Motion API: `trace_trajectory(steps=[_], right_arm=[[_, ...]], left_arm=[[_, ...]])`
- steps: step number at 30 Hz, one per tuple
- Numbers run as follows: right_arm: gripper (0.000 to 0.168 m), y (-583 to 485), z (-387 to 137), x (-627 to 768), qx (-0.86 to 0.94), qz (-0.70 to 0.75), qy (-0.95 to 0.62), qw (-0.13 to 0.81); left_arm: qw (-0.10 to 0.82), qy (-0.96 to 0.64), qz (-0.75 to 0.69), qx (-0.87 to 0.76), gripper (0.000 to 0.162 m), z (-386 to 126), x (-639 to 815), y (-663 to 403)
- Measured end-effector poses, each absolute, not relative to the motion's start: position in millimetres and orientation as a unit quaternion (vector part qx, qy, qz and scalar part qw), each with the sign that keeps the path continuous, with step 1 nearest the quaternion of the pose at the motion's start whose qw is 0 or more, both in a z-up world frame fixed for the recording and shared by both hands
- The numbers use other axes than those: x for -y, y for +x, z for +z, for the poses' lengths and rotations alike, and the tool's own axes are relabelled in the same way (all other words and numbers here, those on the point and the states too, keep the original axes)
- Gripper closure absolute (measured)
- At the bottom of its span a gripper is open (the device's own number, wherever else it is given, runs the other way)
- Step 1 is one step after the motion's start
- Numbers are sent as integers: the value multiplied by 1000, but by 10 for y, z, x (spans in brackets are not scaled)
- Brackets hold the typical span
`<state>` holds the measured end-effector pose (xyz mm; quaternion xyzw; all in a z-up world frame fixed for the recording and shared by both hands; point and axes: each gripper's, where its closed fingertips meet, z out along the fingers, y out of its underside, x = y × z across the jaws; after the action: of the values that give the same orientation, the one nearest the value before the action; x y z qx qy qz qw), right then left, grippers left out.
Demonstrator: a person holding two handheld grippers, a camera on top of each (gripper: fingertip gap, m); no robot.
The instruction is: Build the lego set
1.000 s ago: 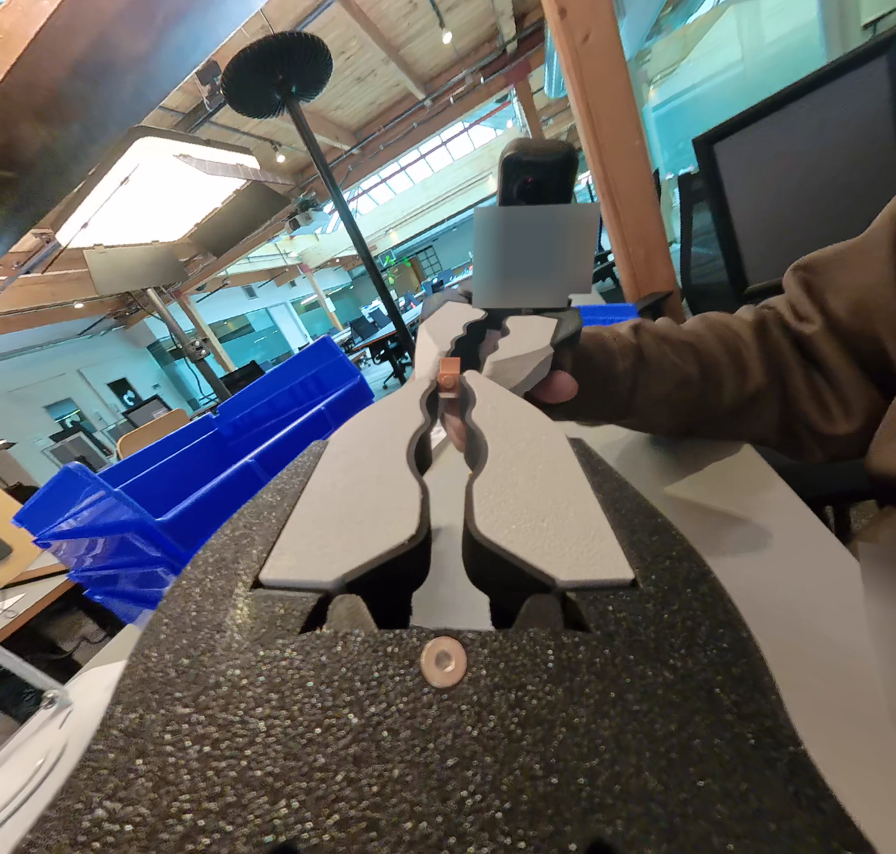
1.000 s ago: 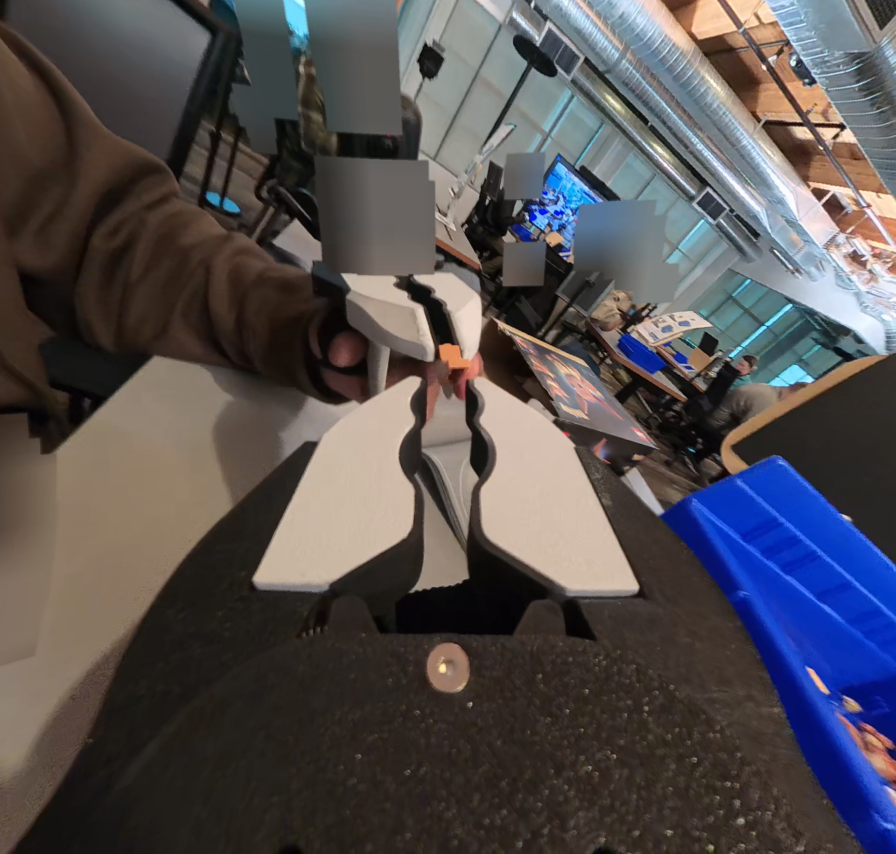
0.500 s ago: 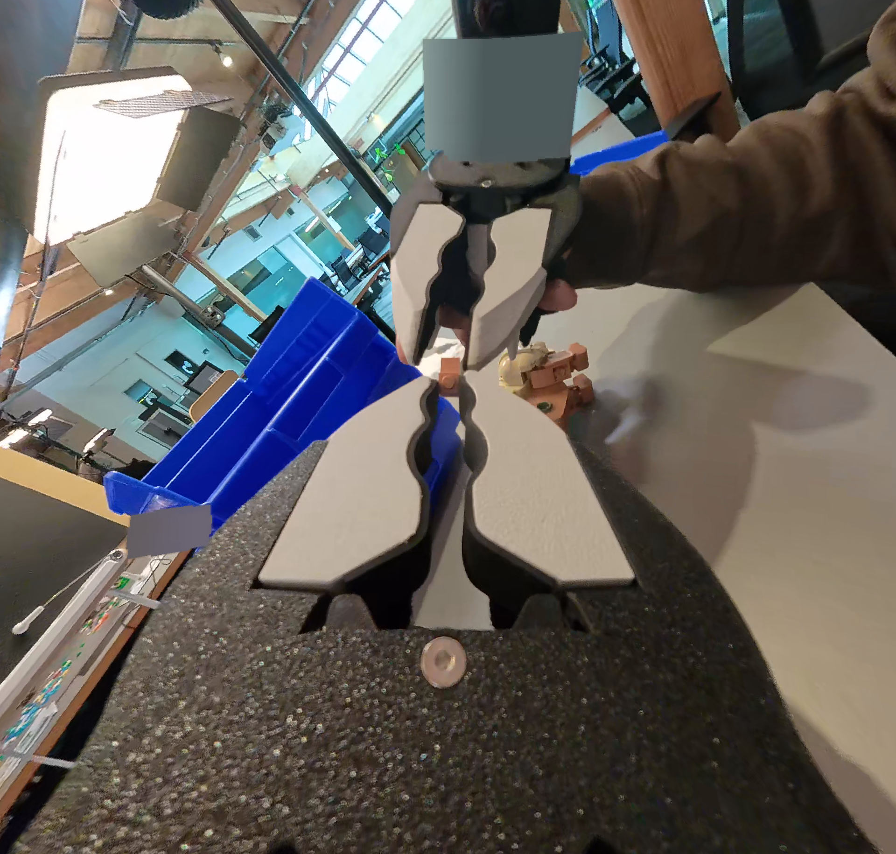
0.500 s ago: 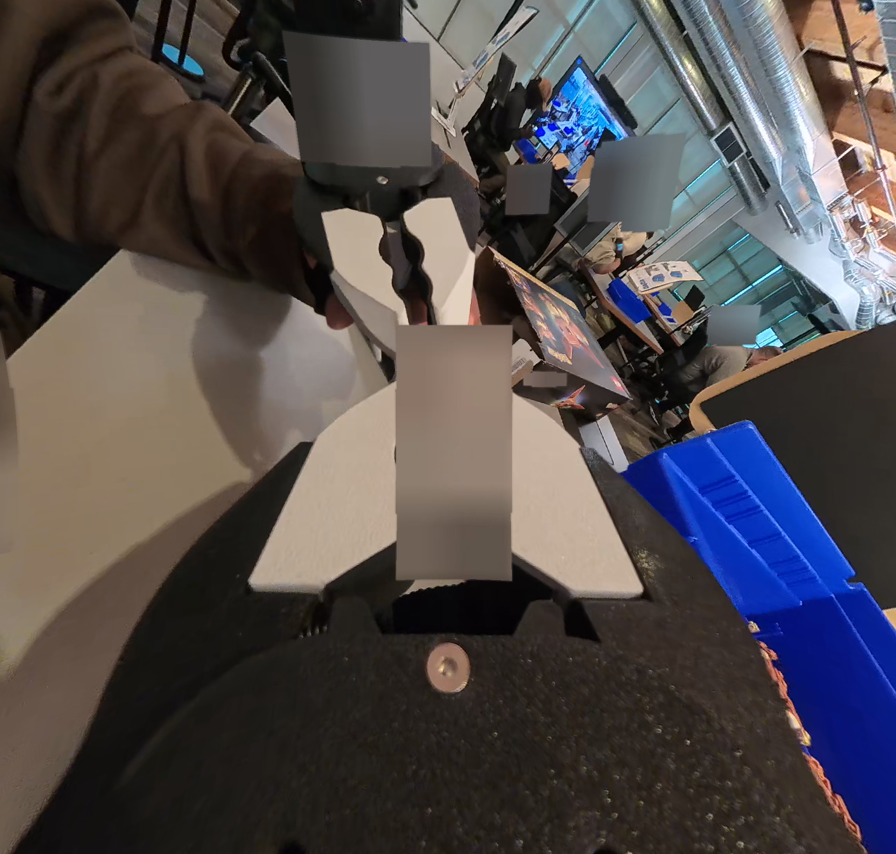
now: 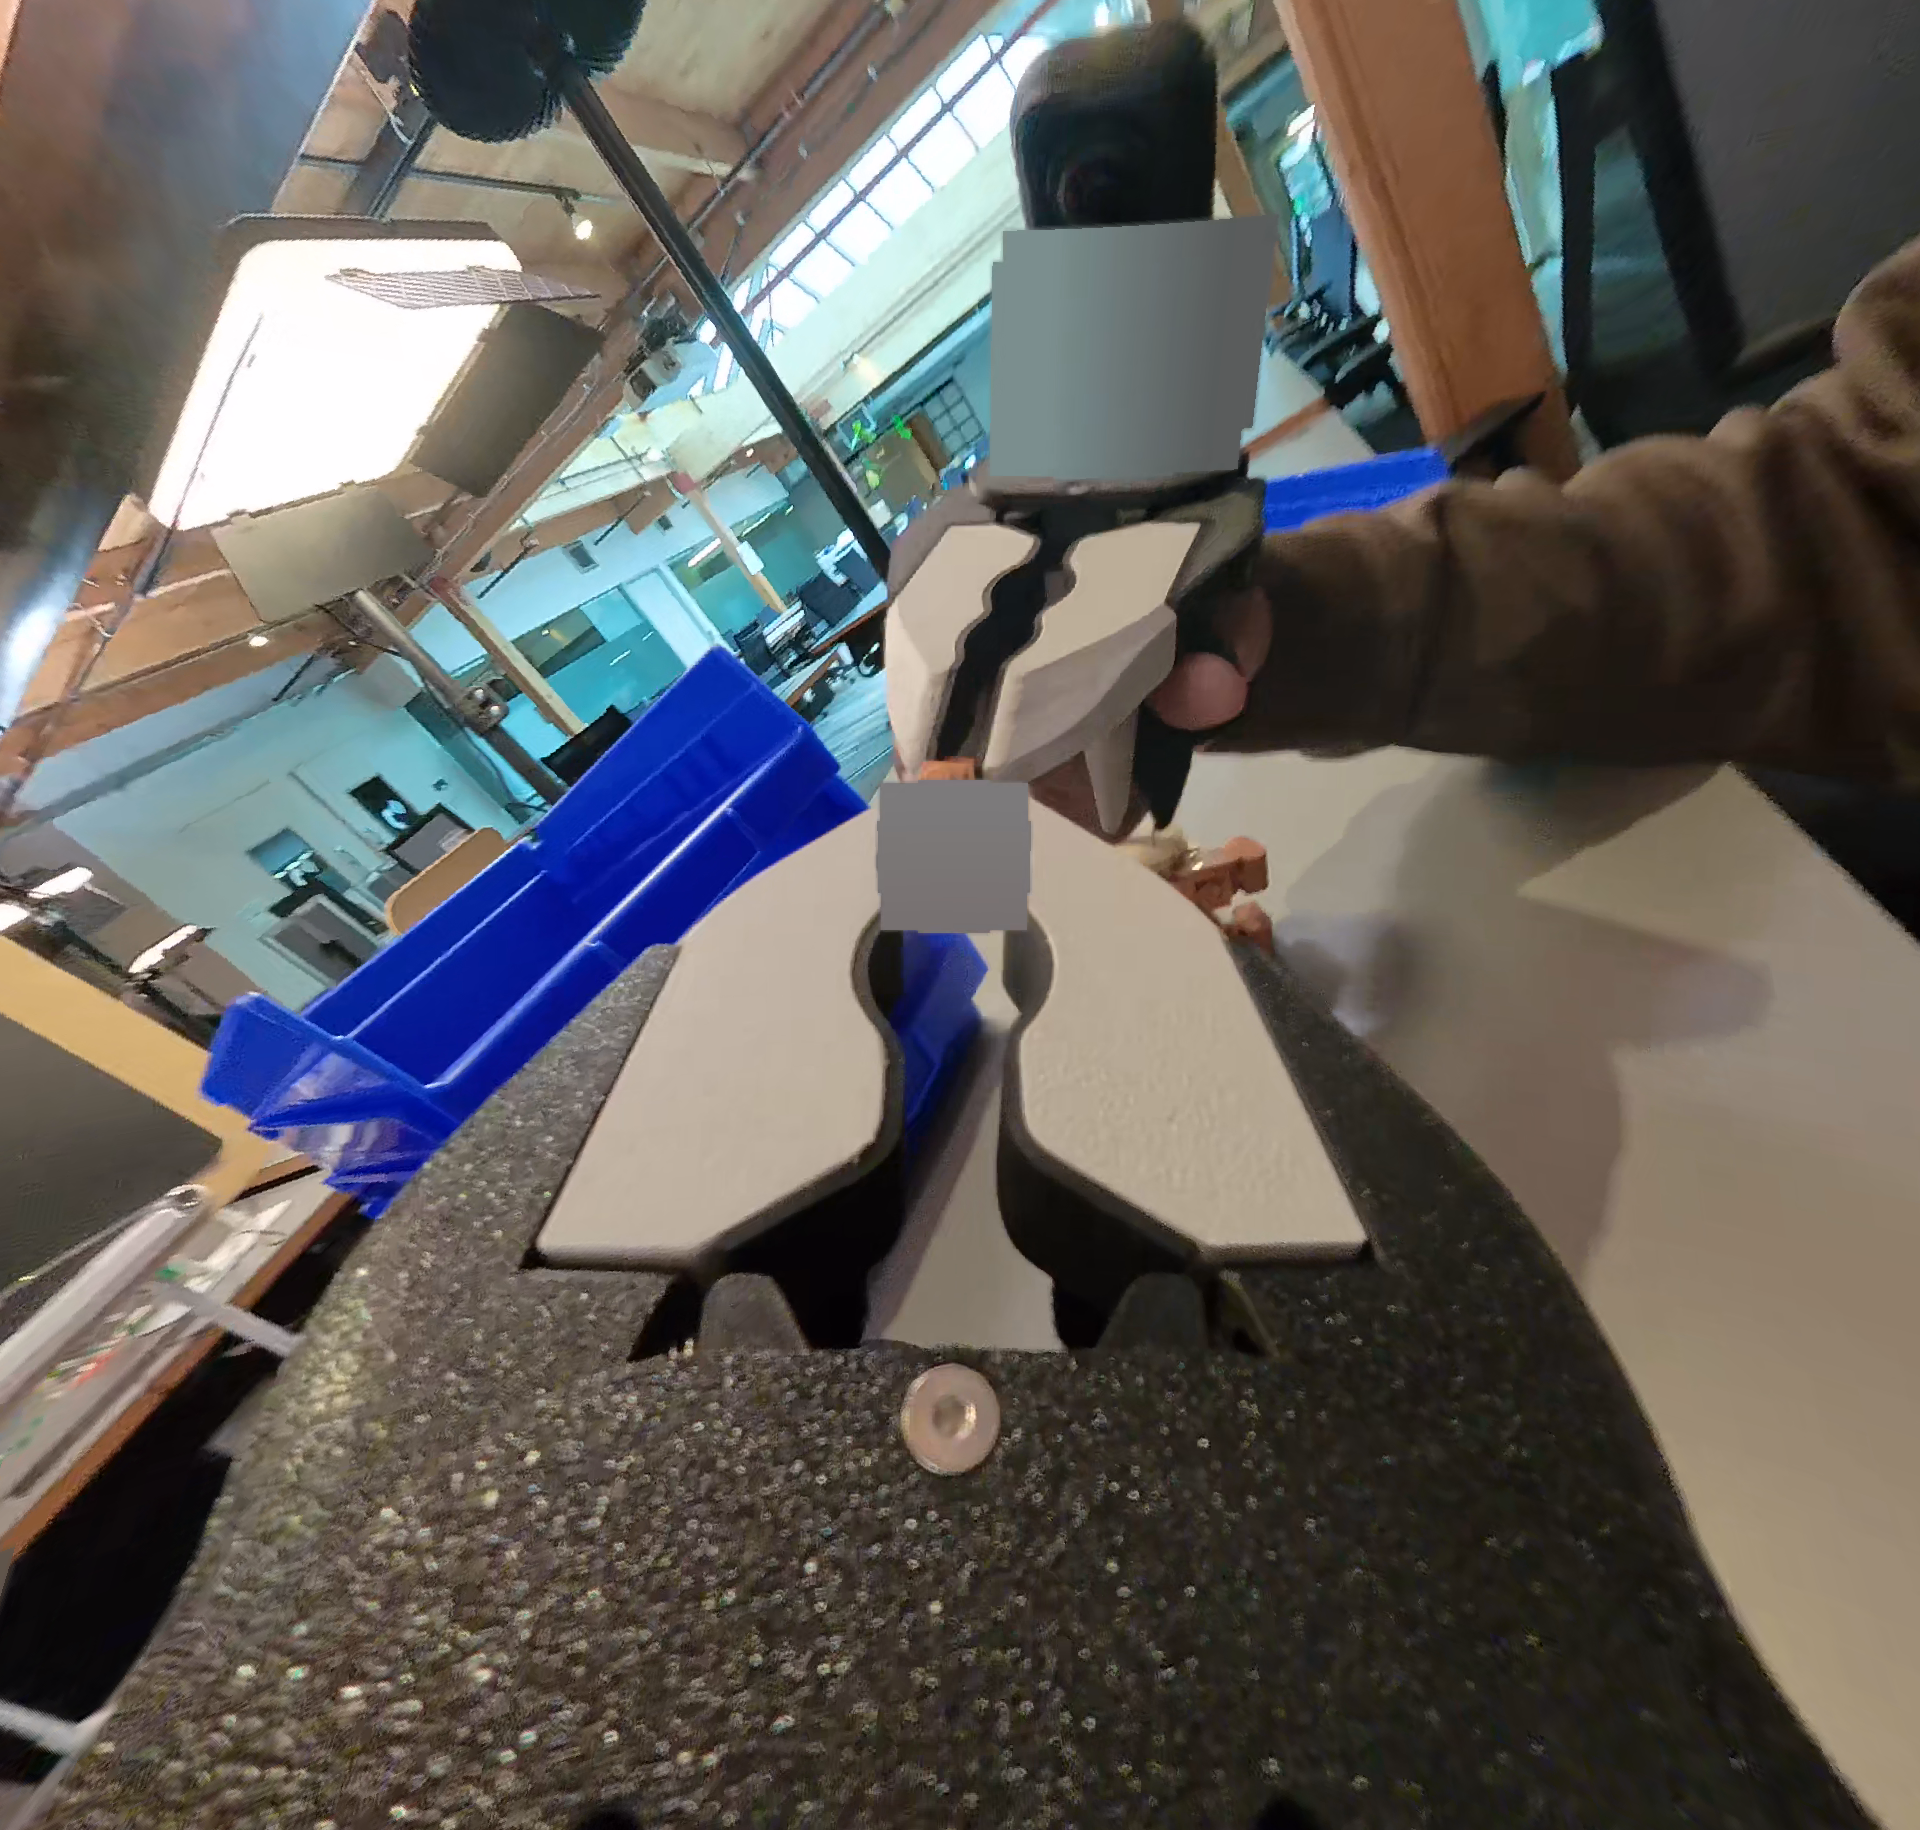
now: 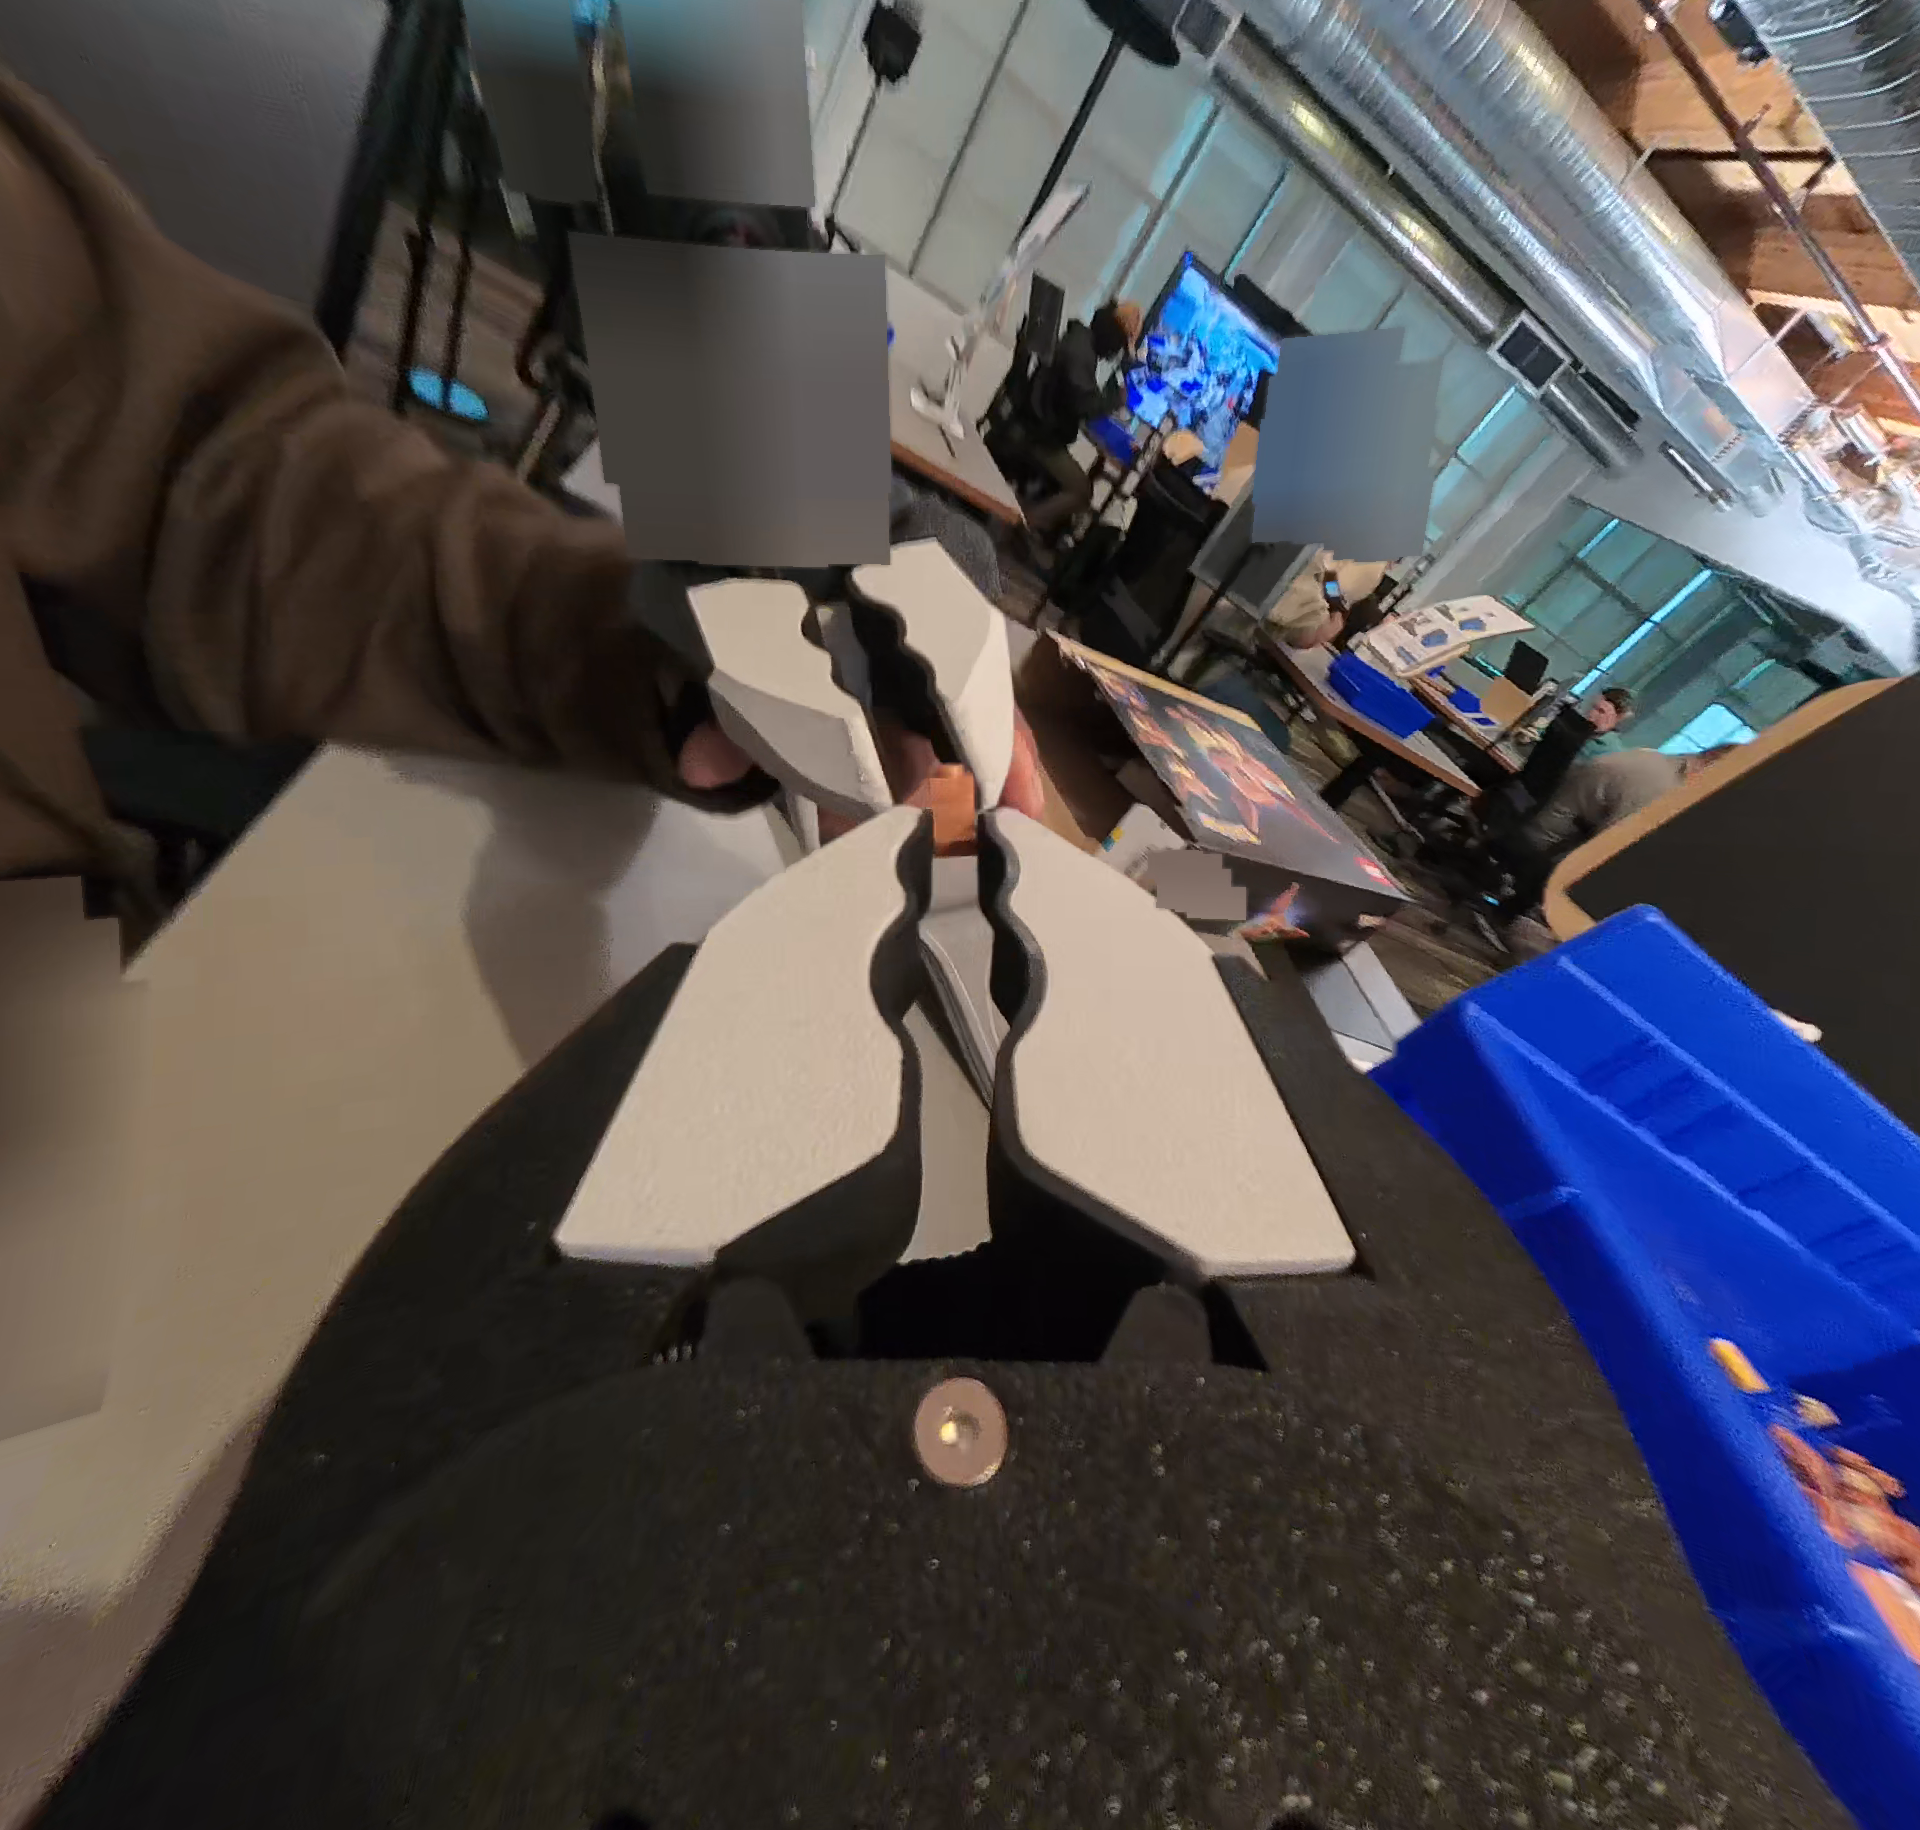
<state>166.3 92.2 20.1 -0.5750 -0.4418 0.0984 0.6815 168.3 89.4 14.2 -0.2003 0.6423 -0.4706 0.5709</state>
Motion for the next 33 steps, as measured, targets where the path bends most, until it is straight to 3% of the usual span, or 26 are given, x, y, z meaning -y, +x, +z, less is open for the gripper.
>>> trace_trajectory(steps=[16, 22, 26, 30, 33], right_arm=[[161, 1492, 310, -834, 409, 219, -536, 705], [160, 1499, 305, -839, 407, 221, -537, 705], [154, 1627, 247, -937, 427, 106, -555, 706], [152, 1857, 150, -1095, 458, -109, -554, 687], [152, 1992, 128, -1198, 464, -251, -530, 664]], left_arm=[[478, -207, -612, -595, 153, 234, -771, 1598], [492, -207, -602, -593, 154, 232, -776, 1610], [582, -227, -476, -618, 154, 186, -919, 1721], [707, -223, -229, -631, 154, 124, -1230, 1814], [741, -197, -60, -639, 154, 13, -1387, 1866]])
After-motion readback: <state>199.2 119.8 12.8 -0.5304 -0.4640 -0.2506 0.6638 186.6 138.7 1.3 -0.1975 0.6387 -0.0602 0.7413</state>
